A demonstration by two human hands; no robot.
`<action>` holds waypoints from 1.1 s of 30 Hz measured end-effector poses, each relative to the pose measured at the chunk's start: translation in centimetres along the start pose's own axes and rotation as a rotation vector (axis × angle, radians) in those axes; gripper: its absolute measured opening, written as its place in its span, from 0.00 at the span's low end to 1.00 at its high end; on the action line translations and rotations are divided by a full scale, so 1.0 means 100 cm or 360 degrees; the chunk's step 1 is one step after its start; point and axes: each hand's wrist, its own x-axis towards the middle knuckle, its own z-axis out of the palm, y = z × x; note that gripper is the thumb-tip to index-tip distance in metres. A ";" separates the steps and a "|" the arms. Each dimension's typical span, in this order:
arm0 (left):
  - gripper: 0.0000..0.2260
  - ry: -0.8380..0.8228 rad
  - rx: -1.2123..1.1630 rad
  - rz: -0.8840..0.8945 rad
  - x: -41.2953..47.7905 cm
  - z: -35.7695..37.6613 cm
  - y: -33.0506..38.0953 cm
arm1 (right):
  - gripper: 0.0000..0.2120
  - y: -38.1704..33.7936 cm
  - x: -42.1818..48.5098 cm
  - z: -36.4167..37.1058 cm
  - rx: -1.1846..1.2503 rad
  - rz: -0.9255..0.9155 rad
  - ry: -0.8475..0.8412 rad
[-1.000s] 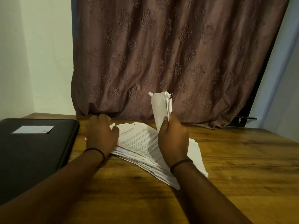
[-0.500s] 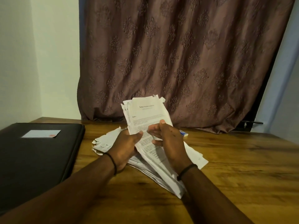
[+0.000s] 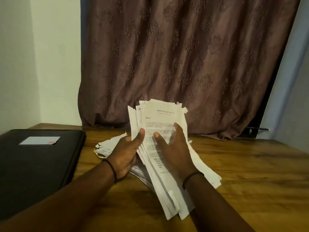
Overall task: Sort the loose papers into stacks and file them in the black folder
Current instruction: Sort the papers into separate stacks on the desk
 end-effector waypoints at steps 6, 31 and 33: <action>0.20 -0.0105 -0.0083 -0.0125 0.002 0.000 0.001 | 0.42 -0.005 -0.006 0.004 0.0064 0.0046 -0.0120; 0.12 -0.0113 -0.0188 -0.0235 0.004 -0.005 -0.002 | 0.13 -0.026 -0.016 -0.003 0.0328 0.0204 -0.0122; 0.12 -0.0083 -0.0214 -0.0243 0.005 -0.006 -0.002 | 0.11 -0.025 -0.014 -0.003 0.0376 0.0260 -0.0005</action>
